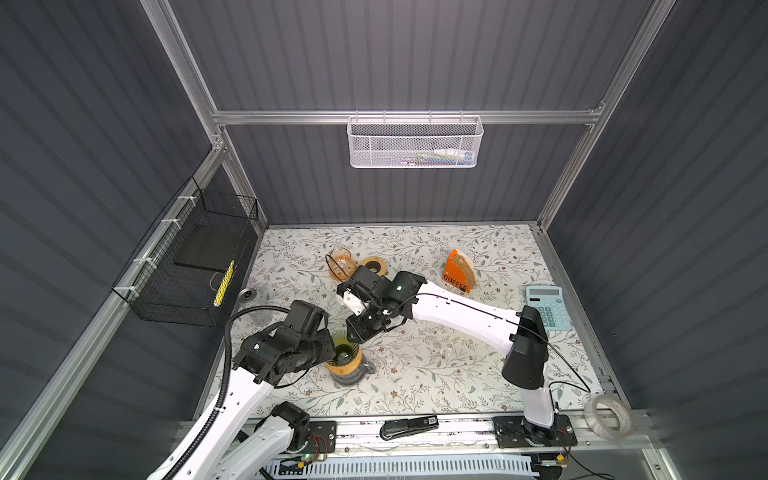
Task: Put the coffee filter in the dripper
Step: 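Release the dripper and move right gripper to COFFEE box while left arm withdraws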
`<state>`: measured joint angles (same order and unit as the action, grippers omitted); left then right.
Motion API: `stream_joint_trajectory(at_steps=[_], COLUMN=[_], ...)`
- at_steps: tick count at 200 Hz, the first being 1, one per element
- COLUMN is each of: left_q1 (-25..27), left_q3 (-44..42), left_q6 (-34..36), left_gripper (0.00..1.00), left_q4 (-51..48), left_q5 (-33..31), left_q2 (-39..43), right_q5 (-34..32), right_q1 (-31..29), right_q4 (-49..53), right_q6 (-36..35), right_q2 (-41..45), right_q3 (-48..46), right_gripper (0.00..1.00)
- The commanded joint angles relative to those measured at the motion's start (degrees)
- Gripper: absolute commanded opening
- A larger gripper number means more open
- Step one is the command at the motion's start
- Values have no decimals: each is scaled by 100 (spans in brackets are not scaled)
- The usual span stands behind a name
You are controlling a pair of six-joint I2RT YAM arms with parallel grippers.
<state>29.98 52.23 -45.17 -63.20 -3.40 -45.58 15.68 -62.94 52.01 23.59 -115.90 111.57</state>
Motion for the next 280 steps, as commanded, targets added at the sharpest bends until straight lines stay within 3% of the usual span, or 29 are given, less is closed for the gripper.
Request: stream_joint_trajectory(at_steps=[1, 40, 96, 155, 190, 239, 280], left_q1=[29, 34, 29, 26, 29, 33, 30], left_q3=[276, 739, 1395, 1713, 1639, 1271, 1297], left_q6=[184, 367, 542, 711, 722, 736, 809], left_gripper=[35, 35, 35, 35, 35, 36, 37], left_q4=[32, -230, 138, 844, 1293, 2173, 2476], left_q5=[16, -106, -407, -56, 251, 264, 191], left_q2=[98, -5, -100, -522, -906, -1105, -1391], right_q5=[-170, -265, -927, -1465, -1535, -1367, -1062], right_q1=[-16, 156, 731, 2198, 3233, 4189, 4799], right_q4=[48, 15, -350, -1349, -1828, -2673, -2945], right_q6=[26, 86, -67, -485, -760, -1252, -1108], right_q2=[314, 709, 1968, 3717, 4328, 4274, 3547], right_q3=[162, 210, -1035, -3434, -4492, -5401, -5334], right_gripper=[32, 32, 31, 27, 24, 22, 19])
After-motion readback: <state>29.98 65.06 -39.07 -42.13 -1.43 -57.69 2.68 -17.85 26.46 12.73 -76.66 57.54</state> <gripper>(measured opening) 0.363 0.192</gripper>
